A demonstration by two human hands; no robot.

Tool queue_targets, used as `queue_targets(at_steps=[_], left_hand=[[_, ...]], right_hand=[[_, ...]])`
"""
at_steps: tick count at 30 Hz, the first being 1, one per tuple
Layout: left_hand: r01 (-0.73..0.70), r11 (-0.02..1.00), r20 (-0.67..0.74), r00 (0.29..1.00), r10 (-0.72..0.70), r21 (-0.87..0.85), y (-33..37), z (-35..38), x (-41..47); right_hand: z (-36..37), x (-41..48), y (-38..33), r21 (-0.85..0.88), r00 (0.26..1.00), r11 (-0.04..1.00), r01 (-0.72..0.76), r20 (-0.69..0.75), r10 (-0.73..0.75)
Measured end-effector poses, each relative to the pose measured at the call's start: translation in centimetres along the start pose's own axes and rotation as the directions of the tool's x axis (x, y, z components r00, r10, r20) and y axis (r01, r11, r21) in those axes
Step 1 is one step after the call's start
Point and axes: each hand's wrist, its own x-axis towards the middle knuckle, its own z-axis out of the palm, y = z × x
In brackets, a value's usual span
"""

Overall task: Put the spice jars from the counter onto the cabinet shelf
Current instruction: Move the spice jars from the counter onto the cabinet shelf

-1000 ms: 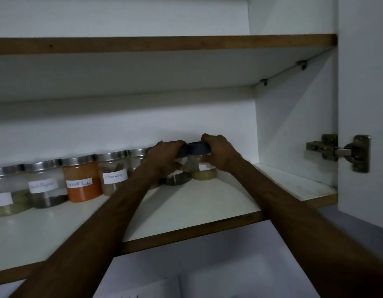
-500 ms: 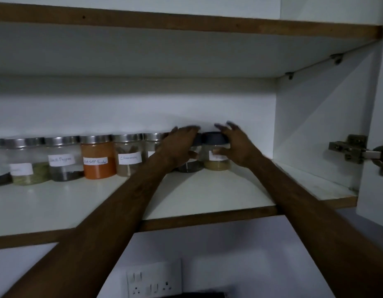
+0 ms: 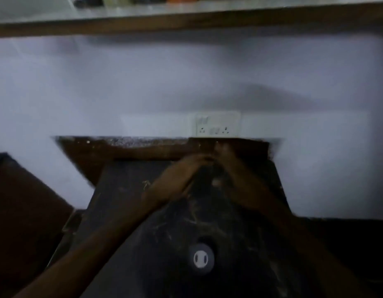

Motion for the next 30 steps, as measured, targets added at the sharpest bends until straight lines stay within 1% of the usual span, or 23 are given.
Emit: queue_targets(at_steps=[1, 2, 3, 4, 6, 7, 8, 9, 10, 13, 15, 17, 19, 21, 23, 25, 26, 28, 30], left_hand=[[0.091, 0.995, 0.092, 0.992, -0.088, -0.032, -1.7, 2.2, -3.5], [0.16, 0.987, 0.188, 0.97, -0.154, -0.019, -3.2, 4.3, -6.7], [0.211, 0.977, 0.291, 0.933, -0.21, 0.031, -4.5, 6.5, -9.6], [0.247, 0.963, 0.38, 0.885, -0.269, 0.109, -5.4, 8.5, -12.2], [0.292, 0.928, 0.481, 0.795, -0.369, 0.23, -6.5, 11.9, -16.1], [0.316, 0.919, 0.517, 0.76, -0.393, 0.234, -6.7, 13.1, -17.3], [0.338, 0.915, 0.555, 0.728, -0.403, 0.221, -6.6, 14.0, -18.0], [0.348, 0.914, 0.585, 0.704, -0.402, 0.209, -6.5, 14.6, -18.5], [0.353, 0.916, 0.595, 0.701, -0.394, 0.191, -6.4, 15.0, -18.7], [0.368, 0.924, 0.565, 0.743, -0.358, 0.102, -5.5, 15.4, -18.5], [0.389, 0.921, 0.547, 0.764, -0.342, 0.032, -5.1, 14.5, -17.4], [0.369, 0.928, 0.499, 0.814, -0.298, -0.048, -4.6, 12.2, -15.3], [0.322, 0.929, 0.388, 0.892, -0.233, -0.183, -3.5, 8.9, -12.2], [0.252, 0.91, 0.247, 0.953, -0.174, -0.329, -1.7, 5.0, -8.2], [0.18, 0.893, 0.105, 0.983, -0.149, -0.413, 0.6, 0.5, -3.5], [0.044, 0.895, -0.019, 0.998, -0.058, -0.443, 3.1, -3.8, 0.9], [-0.038, 0.904, -0.08, 0.997, 0.005, -0.427, 4.6, -6.2, 3.7], [-0.144, 0.918, -0.179, 0.98, 0.082, -0.369, 7.1, -9.8, 7.4], [-0.239, 0.908, -0.257, 0.954, 0.155, -0.343, 9.8, -13.1, 11.5]], right_hand=[[4.1, -2.1, 0.3, -0.032, 0.974, 0.999, -0.009, 0.226, 0.016], [7.7, -4.0, 0.6, -0.067, 0.904, 0.998, 0.002, 0.426, 0.027], [10.9, -5.7, 0.8, -0.088, 0.815, 0.996, 0.033, 0.579, 0.024], [13.5, -7.2, 1.1, -0.105, 0.731, 0.992, 0.066, 0.682, 0.024], [17.5, -9.5, 1.0, -0.178, 0.59, 0.98, 0.085, 0.802, 0.095], [18.9, -10.4, 0.9, -0.21, 0.543, 0.975, 0.069, 0.828, 0.14], [19.8, -11.0, 0.7, -0.23, 0.519, 0.972, 0.04, 0.836, 0.176], [20.4, -11.4, 0.5, -0.244, 0.522, 0.97, 0.003, 0.828, 0.206], [20.8, -11.7, 0.3, -0.253, 0.548, 0.967, -0.032, 0.805, 0.229], [20.8, -11.4, -0.3, -0.273, 0.658, 0.951, -0.147, 0.691, 0.3], [19.8, -9.8, -0.6, -0.28, 0.683, 0.934, -0.221, 0.639, 0.354], [17.1, -7.2, -1.5, -0.252, 0.692, 0.918, -0.305, 0.604, 0.396], [12.7, -4.0, -2.9, -0.2, 0.722, 0.905, -0.376, 0.549, 0.421], [7.0, -0.8, -4.5, -0.187, 0.808, 0.904, -0.384, 0.406, 0.427], [0.1, 2.1, -6.3, -0.178, 0.897, 0.929, -0.325, 0.254, 0.363], [-7.3, 4.3, -8.6, -0.165, 0.937, 0.946, -0.28, 0.168, 0.307], [-11.6, 5.4, -9.9, -0.182, 0.951, 0.947, -0.266, 0.112, 0.288], [-17.7, 6.6, -12.0, -0.2, 0.971, 0.953, -0.23, 0.025, 0.239], [-23.6, 7.7, -13.5, -0.24, 0.981, 0.951, -0.196, -0.054, 0.188]])
